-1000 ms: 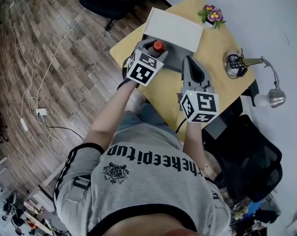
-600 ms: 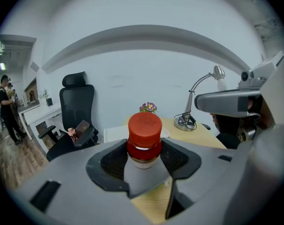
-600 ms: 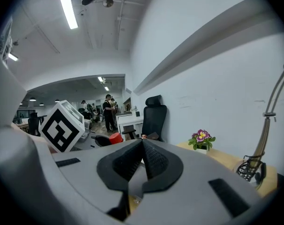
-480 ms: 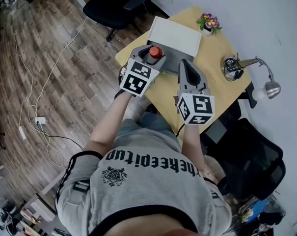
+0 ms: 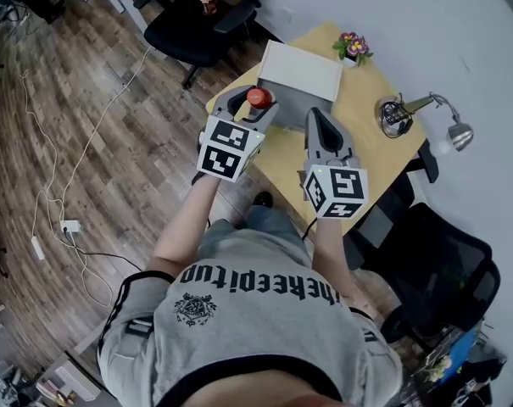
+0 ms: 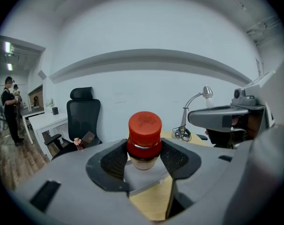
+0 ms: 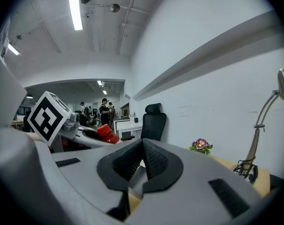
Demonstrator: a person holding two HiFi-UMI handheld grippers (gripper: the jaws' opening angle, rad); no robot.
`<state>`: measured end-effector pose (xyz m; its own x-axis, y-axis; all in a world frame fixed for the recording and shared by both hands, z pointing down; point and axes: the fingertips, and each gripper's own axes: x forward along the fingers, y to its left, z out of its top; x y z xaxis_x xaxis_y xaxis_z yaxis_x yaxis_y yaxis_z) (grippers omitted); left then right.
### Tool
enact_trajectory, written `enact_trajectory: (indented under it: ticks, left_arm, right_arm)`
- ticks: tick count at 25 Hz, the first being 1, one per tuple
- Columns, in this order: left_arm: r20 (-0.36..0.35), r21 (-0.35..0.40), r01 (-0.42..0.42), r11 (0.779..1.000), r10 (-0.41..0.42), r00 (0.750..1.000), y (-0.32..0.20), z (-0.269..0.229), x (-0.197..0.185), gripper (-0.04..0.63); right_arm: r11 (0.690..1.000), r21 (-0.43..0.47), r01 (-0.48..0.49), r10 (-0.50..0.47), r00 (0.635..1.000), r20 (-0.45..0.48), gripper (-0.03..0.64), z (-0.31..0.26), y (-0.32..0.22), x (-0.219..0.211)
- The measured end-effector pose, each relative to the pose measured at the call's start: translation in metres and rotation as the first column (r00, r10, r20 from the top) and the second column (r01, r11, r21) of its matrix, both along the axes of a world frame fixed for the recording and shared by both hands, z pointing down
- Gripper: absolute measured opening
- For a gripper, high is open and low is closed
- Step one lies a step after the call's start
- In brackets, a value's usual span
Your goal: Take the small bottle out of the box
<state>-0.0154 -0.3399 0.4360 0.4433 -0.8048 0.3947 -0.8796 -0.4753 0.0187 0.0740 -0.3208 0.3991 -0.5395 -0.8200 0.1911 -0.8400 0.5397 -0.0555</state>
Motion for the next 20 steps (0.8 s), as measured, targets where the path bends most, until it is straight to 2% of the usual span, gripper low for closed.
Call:
enact_trajectory:
  ticks: [7,20]
  left_arm:
    - [-0.082,0.081,0.006,0.997,0.001,0.997,0.024,-0.038,-0.015,0.219]
    - [-0.114,0.246,0.03,0.969,-0.002,0.994,0.074,-0.104,-0.047,0.219]
  right_arm:
    - [0.997,0.06,-0.042,0.042,0.999,-0.008,0.0,-0.029,0.021,0.001]
    - [0.974,0.191,-0.124,0.122,0.992,0.022,0.0,-0.092,0.072,-0.002]
